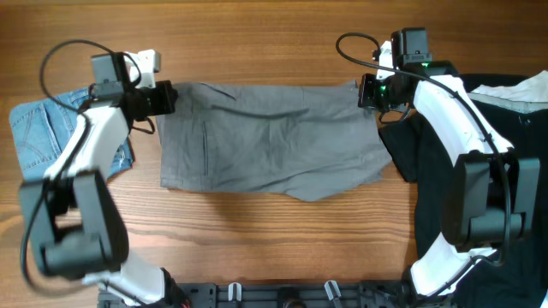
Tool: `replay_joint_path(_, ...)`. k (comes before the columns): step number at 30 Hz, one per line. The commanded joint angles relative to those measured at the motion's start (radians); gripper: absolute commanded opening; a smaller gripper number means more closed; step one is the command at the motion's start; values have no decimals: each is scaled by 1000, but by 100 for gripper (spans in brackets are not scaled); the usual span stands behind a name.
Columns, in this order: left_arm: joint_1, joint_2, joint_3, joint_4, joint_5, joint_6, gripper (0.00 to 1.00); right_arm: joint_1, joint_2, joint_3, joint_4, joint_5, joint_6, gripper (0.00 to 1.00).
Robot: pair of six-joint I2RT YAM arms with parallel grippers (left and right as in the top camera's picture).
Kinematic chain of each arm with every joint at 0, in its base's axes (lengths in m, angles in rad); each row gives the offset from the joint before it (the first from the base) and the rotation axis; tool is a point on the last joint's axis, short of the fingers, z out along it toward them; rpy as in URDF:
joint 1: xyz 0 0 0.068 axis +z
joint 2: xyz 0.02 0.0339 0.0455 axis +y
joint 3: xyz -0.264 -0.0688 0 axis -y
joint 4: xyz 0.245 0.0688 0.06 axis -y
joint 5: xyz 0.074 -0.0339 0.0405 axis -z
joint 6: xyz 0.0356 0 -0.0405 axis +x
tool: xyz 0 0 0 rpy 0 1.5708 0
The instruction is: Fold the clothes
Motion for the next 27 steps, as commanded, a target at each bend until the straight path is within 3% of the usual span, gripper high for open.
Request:
replay_joint_path(1,8,-155,9,-107,-93,-3,4,-6,-26,10,19,23,19,4)
replay_joint_path(5,8,-214,9,-272,-179,-2,4,-6,-26,16,56,11,31,4)
replay_joint_path(11,8,-212,8,-389,-301,-3,4,-6,-26,56,84,-68,-58,4)
replay_joint_path(16,8,-177,8,-304,-335,-1,31,-6,-26,56,132,-68,-44,10)
replay_joint_path(17,8,-164,8,-278,-334,-2,35,-6,-26,56,141,-68,-44,16)
replay_joint_path(18,8,-148,8,-257,-334,-2,41,-6,-26,56,148,-67,-44,45)
replay_joint_path(19,8,-134,8,-240,-334,-2,47,-6,-26,56,152,-67,-44,84)
replay_joint_path(20,8,-115,8,-228,-336,-2,48,-6,-26,56,154,-67,-44,100)
replay_joint_path(24,9,-92,8,-252,-346,-3,45,-16,-26,56,69,27,-44,99)
replay_joint_path(27,6,-96,8,-288,-217,-2,44,-21,-26,56,-19,38,7,98)
